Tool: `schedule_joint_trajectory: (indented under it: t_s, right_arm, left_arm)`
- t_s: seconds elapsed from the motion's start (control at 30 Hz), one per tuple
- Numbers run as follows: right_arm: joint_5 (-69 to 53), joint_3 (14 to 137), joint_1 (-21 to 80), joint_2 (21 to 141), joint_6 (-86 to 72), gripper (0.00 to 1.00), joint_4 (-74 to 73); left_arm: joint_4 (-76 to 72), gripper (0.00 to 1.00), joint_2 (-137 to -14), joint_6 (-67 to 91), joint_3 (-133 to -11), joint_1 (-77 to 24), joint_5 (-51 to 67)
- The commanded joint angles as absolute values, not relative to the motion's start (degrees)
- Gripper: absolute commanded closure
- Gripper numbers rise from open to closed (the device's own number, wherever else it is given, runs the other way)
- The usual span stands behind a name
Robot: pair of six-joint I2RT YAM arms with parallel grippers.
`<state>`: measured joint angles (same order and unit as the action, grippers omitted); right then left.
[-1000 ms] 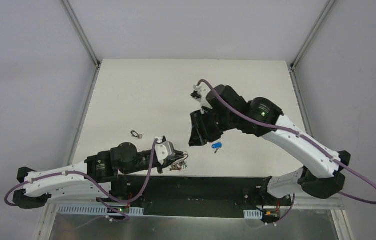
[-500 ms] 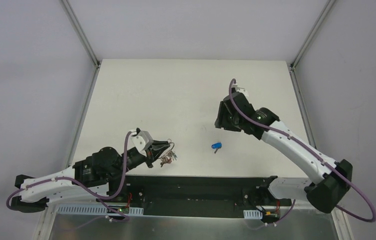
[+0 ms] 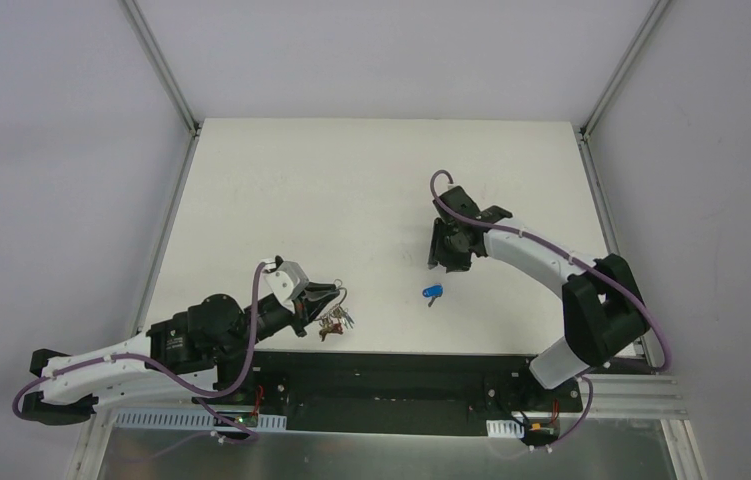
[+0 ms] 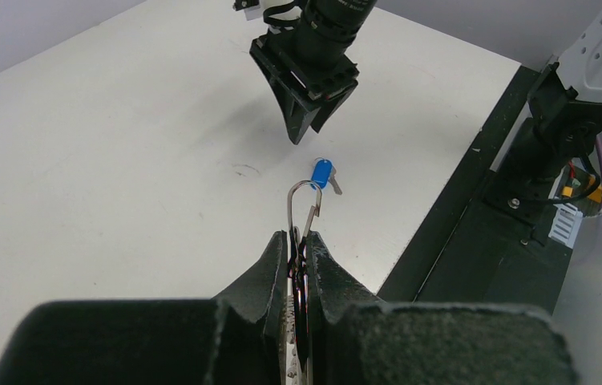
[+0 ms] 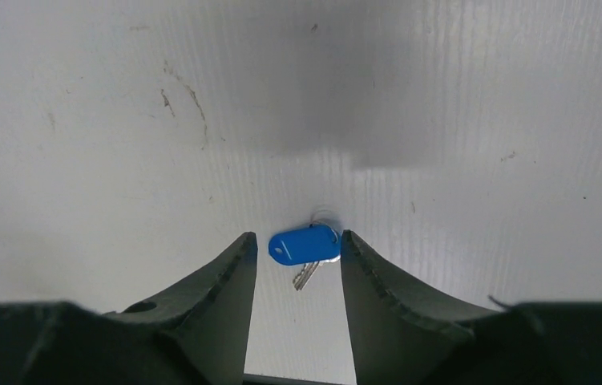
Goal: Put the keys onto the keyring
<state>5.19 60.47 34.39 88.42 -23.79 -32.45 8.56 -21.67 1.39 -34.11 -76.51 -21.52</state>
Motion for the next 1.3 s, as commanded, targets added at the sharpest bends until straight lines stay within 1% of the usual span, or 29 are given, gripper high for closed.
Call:
schedule_joint_trajectory:
  t_s: [0.0, 0.2, 0.37, 0.6, 0.7, 0.87, 1.07, 1.17, 1.27]
  right_arm:
    - [-1.80, 59.96, 32.39, 91.46, -20.33, 0.57, -28.15]
    - [-4.90, 59.86, 32.04, 95.06, -18.49, 0.60, -27.42]
    - [-5.55, 58.73, 32.00, 96.30, -18.37, 0.60, -27.50]
    - [-5.17, 55.97, 32.05, 94.77, -18.33, 0.61, -27.16]
    - [-5.36, 54.77, 32.01, 94.03, -18.45, 0.66, -27.02]
    - [-5.88, 53.38, 32.02, 92.63, -18.70, 0.66, -26.69]
    - [-6.42, 52.30, 32.06, 91.08, -19.36, 0.69, -26.63]
    - [-6.79, 51.66, 32.03, 90.33, -19.85, 0.74, -26.31]
    - [-6.79, 51.44, 32.04, 90.09, -20.03, 0.86, -26.13]
  left_arm:
    - [6.22, 1.00, -22.14, 2.38, -34.10, -76.64, -21.27]
    - [6.39, 1.00, -22.21, 2.45, -34.27, -76.64, -20.86]
    - [6.70, 1.00, -22.12, 2.55, -34.23, -76.64, -21.09]
    - [6.75, 1.00, -22.74, 2.68, -34.42, -76.64, -21.05]
    - [6.77, 1.00, -22.85, 2.77, -34.54, -76.64, -21.02]
    - [6.75, 1.00, -22.89, 2.86, -34.59, -76.66, -20.96]
    - [6.76, 1.00, -23.05, 3.08, -34.61, -76.65, -21.19]
    - [6.76, 1.00, -23.08, 3.08, -34.72, -76.64, -21.18]
    - [6.71, 1.00, -23.11, 3.09, -34.80, -76.66, -21.09]
